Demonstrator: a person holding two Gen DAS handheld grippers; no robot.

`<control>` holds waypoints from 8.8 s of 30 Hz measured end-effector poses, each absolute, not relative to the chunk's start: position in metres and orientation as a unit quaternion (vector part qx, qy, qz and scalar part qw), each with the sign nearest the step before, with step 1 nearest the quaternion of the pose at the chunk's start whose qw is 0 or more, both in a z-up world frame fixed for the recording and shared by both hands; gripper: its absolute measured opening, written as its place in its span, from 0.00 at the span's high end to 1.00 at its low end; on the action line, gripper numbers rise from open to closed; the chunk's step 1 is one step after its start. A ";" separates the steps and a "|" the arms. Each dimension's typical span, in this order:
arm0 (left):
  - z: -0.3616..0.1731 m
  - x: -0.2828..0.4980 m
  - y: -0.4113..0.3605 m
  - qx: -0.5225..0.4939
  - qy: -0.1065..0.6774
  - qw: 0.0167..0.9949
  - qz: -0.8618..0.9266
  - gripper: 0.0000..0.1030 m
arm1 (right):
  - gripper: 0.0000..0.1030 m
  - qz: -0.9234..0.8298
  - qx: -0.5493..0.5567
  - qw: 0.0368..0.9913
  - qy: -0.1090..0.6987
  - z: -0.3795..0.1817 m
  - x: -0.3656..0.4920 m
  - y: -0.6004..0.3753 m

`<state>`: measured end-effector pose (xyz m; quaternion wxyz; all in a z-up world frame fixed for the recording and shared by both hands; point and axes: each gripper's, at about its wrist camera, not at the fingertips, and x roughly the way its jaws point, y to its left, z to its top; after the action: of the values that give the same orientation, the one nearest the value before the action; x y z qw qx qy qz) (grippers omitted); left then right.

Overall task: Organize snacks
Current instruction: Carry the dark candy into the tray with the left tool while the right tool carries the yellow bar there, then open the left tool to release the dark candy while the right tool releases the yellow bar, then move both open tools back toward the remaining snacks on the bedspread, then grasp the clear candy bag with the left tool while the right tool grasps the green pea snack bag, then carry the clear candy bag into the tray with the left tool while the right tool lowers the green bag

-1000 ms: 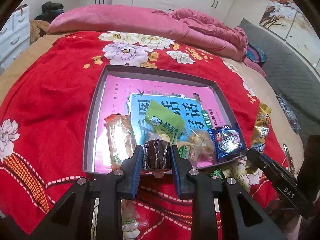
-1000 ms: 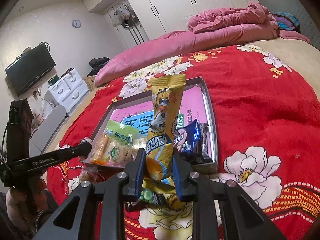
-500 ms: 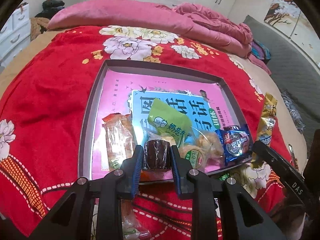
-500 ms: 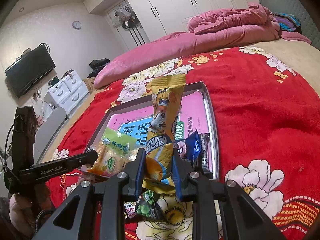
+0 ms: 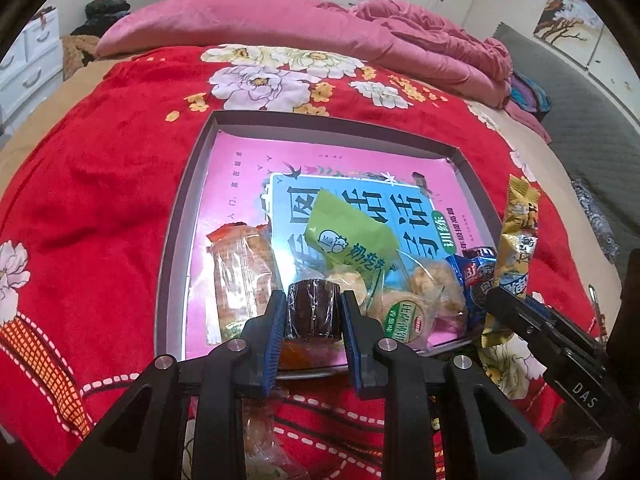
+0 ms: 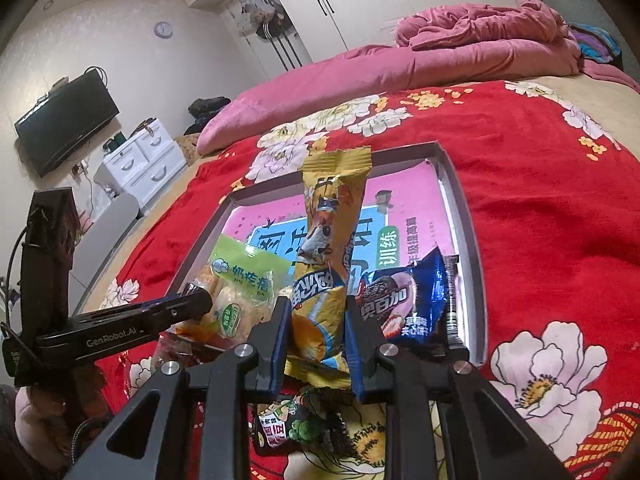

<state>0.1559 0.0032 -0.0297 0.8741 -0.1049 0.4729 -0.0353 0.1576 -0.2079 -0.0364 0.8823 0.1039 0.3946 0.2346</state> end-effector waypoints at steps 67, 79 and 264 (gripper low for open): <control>-0.016 0.151 -0.003 -0.105 0.464 0.879 -0.043 0.42 | 0.40 0.207 0.102 0.908 0.350 -0.016 0.148 -0.219; -0.007 0.142 -0.002 -0.106 0.458 0.882 -0.043 0.30 | 0.31 0.194 0.113 0.917 0.331 -0.008 0.140 -0.231; -0.031 0.153 0.021 -0.136 0.459 0.878 -0.009 0.63 | 0.57 0.217 0.011 0.906 0.363 -0.031 0.157 -0.193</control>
<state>0.1527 0.0213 -0.0313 0.8779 -0.1362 0.4589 -0.0088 0.1569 -0.1933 -0.0312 0.9062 0.0109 0.3629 0.2169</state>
